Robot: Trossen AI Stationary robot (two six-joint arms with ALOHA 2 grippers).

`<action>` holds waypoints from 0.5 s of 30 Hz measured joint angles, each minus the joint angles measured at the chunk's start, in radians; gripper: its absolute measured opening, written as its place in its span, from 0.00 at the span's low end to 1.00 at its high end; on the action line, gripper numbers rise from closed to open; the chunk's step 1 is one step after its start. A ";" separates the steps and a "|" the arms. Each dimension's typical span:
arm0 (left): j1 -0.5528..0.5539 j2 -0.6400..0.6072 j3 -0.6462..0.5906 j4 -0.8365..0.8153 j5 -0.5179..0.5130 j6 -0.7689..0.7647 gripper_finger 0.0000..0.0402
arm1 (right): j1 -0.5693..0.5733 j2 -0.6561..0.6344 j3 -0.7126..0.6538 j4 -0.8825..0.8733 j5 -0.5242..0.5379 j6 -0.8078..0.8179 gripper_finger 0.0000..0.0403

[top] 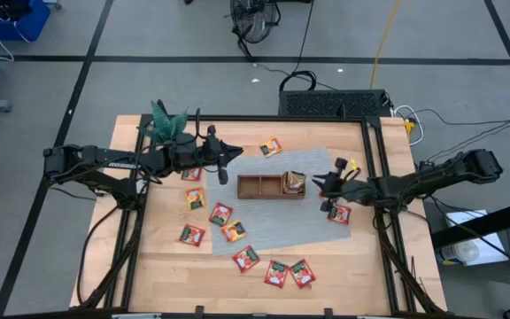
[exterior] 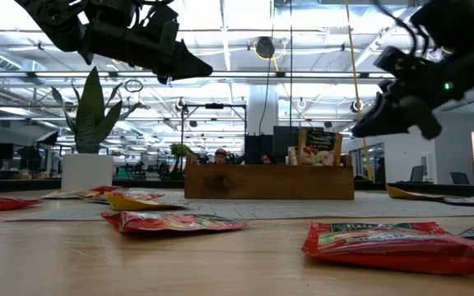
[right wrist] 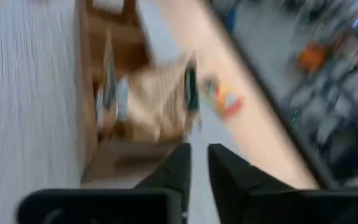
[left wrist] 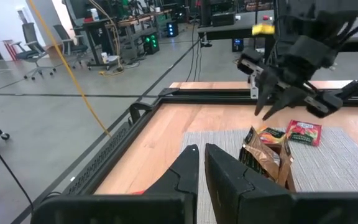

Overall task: Pick & Place Tea
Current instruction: Put the red tea into the left part of the wooden organizer

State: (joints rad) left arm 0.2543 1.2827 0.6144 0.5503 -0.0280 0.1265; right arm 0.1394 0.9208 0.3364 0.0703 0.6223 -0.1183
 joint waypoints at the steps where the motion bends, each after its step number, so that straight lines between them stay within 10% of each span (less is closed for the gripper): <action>1: 0.000 0.000 0.000 0.000 0.000 0.000 0.09 | 0.000 0.014 0.059 -0.137 -0.006 0.065 0.17; 7: 0.000 0.000 0.000 0.000 0.000 0.000 0.09 | 0.000 0.095 0.293 -0.727 -0.353 0.458 0.44; 15: 0.000 0.000 0.000 0.000 0.000 0.000 0.09 | 0.000 0.140 0.211 -0.951 -0.600 0.818 0.62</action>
State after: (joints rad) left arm 0.2543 1.2827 0.6144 0.5503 -0.0280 0.1265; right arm 0.1396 1.0612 0.5473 -0.8805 0.0218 0.6997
